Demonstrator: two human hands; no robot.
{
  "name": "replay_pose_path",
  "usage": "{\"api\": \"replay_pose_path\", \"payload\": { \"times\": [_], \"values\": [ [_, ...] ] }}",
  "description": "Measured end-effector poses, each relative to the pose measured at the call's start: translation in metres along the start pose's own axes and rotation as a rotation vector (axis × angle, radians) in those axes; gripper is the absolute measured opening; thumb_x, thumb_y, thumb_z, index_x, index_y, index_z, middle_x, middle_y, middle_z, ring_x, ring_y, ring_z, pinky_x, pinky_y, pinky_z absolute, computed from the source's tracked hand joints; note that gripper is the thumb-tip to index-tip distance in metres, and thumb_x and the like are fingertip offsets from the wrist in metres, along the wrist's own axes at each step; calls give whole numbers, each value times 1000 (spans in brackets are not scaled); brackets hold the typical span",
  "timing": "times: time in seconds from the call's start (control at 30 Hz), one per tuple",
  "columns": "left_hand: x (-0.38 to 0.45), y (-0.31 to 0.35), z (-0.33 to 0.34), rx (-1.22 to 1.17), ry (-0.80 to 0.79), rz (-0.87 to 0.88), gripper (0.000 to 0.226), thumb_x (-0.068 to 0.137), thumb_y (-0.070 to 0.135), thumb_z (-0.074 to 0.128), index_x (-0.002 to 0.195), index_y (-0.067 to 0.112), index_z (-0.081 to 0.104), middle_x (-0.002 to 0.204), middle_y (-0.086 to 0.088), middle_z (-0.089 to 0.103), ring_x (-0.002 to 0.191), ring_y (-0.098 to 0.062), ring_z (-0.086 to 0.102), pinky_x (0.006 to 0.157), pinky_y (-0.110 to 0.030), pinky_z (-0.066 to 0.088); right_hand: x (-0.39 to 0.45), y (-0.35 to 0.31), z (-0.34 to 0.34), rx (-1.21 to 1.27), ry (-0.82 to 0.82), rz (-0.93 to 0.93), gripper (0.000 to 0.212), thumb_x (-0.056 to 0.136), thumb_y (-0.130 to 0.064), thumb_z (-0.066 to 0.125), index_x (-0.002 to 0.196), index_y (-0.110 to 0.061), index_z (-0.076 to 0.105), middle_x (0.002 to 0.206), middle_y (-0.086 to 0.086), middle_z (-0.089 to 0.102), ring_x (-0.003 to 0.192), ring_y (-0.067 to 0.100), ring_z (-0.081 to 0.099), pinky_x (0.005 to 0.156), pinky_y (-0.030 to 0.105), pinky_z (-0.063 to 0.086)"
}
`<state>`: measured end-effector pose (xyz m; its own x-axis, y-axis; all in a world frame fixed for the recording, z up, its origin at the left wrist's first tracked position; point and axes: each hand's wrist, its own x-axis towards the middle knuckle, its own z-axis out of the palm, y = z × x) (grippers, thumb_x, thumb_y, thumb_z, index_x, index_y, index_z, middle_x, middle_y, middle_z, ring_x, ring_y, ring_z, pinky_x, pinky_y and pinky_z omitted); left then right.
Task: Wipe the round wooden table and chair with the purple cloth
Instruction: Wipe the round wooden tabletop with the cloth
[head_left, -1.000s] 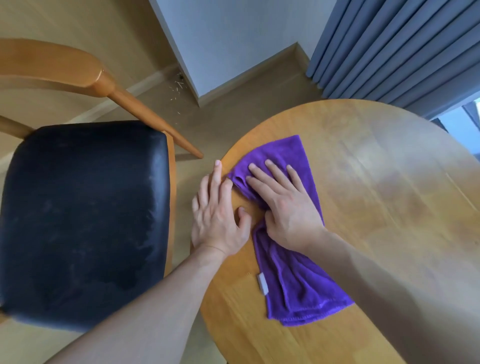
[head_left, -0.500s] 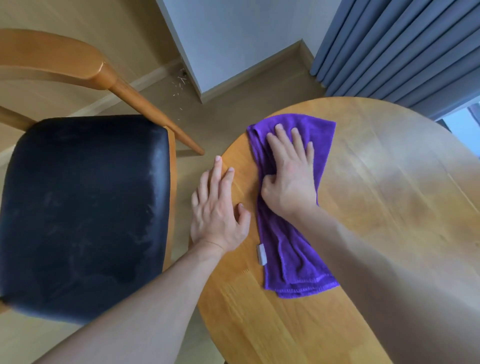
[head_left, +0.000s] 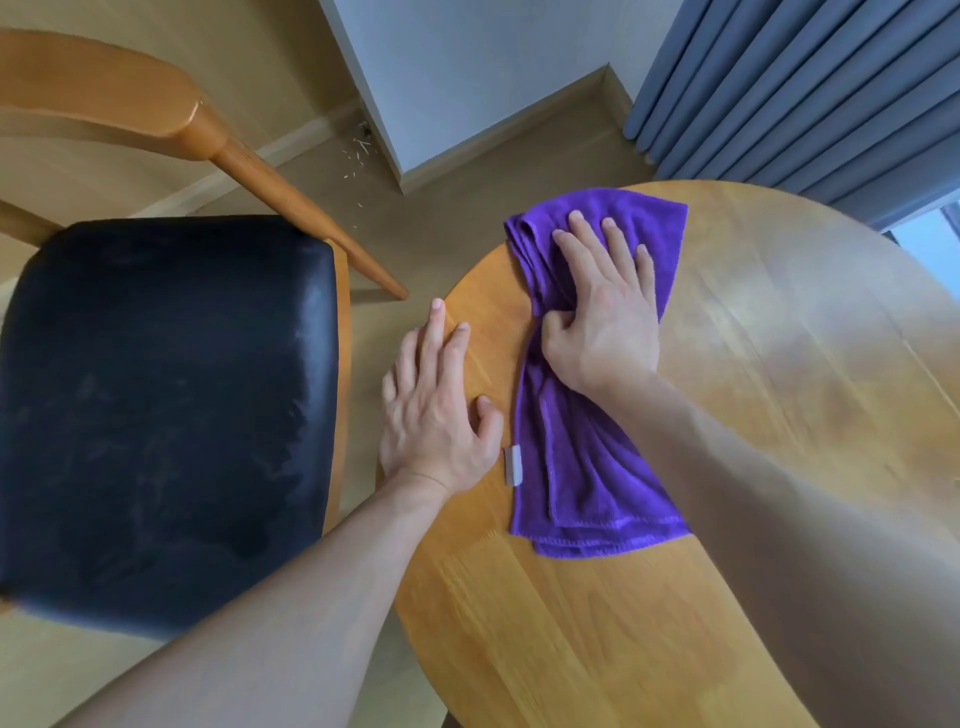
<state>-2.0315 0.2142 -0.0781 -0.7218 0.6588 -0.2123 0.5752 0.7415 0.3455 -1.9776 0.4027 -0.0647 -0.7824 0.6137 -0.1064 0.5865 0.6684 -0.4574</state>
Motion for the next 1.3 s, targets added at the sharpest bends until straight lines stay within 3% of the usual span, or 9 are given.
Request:
{"api": "replay_pose_path", "payload": {
  "times": [0.1, 0.3, 0.47, 0.57, 0.77, 0.87, 0.97, 1.1, 1.3],
  "values": [
    [0, 1, -1, 20, -8, 3, 79, 78, 39, 48, 154, 21, 32, 172, 1, 11, 152, -28, 23, 115, -53, 33, -1, -23, 10, 39, 27, 57, 86, 72, -24, 49, 156, -19, 38, 169, -2, 25, 159, 25, 10, 128, 49, 0],
    [-2, 3, -2, 27, -5, 6, 73, 79, 39, 47, 149, 20, 35, 172, 1, 12, 151, -29, 24, 113, -54, 35, -50, 2, 1, 66, -220, -317, 87, 67, -26, 43, 154, -17, 45, 168, -4, 28, 159, 20, 11, 128, 47, 3],
    [-2, 2, 0, 20, 5, 2, 77, 81, 39, 47, 154, 22, 32, 172, 2, 11, 152, -27, 23, 114, -53, 32, -48, 34, -21, 48, -331, -425, 85, 63, -22, 44, 147, -14, 52, 165, -4, 35, 157, 21, 19, 128, 47, 10],
    [-1, 2, 0, 15, 1, -9, 77, 81, 39, 47, 154, 22, 31, 172, 2, 11, 152, -27, 22, 115, -53, 31, -17, 34, -24, 95, -224, -309, 83, 60, -13, 51, 143, -11, 56, 161, 0, 41, 155, 25, 26, 127, 47, 12],
    [0, 3, -1, 39, -4, -14, 78, 79, 39, 46, 154, 22, 31, 172, 2, 11, 151, -27, 24, 112, -52, 34, -6, -23, 4, 89, -3, 22, 76, 74, -8, 50, 150, -10, 46, 167, 4, 30, 157, 30, 15, 128, 51, 5],
    [-1, 4, -1, 43, -19, -17, 79, 78, 40, 45, 154, 23, 30, 172, 2, 9, 151, -27, 23, 112, -51, 35, -48, -22, 9, 98, -58, -47, 81, 75, -14, 44, 155, -10, 40, 169, 4, 25, 159, 29, 10, 128, 51, 3],
    [0, 3, -2, 39, -31, -12, 78, 79, 39, 46, 154, 22, 30, 172, 1, 9, 151, -28, 24, 111, -52, 37, -84, 4, 3, 44, -200, -242, 83, 75, -20, 38, 157, -13, 38, 170, 0, 23, 159, 24, 8, 128, 51, 4],
    [3, 3, 1, 22, -6, -7, 77, 81, 38, 46, 154, 21, 32, 172, 2, 10, 152, -28, 24, 110, -53, 37, -75, 50, -24, -42, -336, -429, 83, 74, -21, 36, 156, -18, 40, 169, -7, 25, 159, 18, 10, 128, 47, 7],
    [0, 1, 4, 17, 50, -25, 76, 79, 38, 45, 152, 23, 34, 172, 7, 11, 150, -24, 24, 107, -51, 37, -22, 26, -13, 29, -100, -203, 74, 71, -15, 48, 145, -15, 52, 163, -4, 38, 155, 26, 23, 127, 47, 14]
  ]
}}
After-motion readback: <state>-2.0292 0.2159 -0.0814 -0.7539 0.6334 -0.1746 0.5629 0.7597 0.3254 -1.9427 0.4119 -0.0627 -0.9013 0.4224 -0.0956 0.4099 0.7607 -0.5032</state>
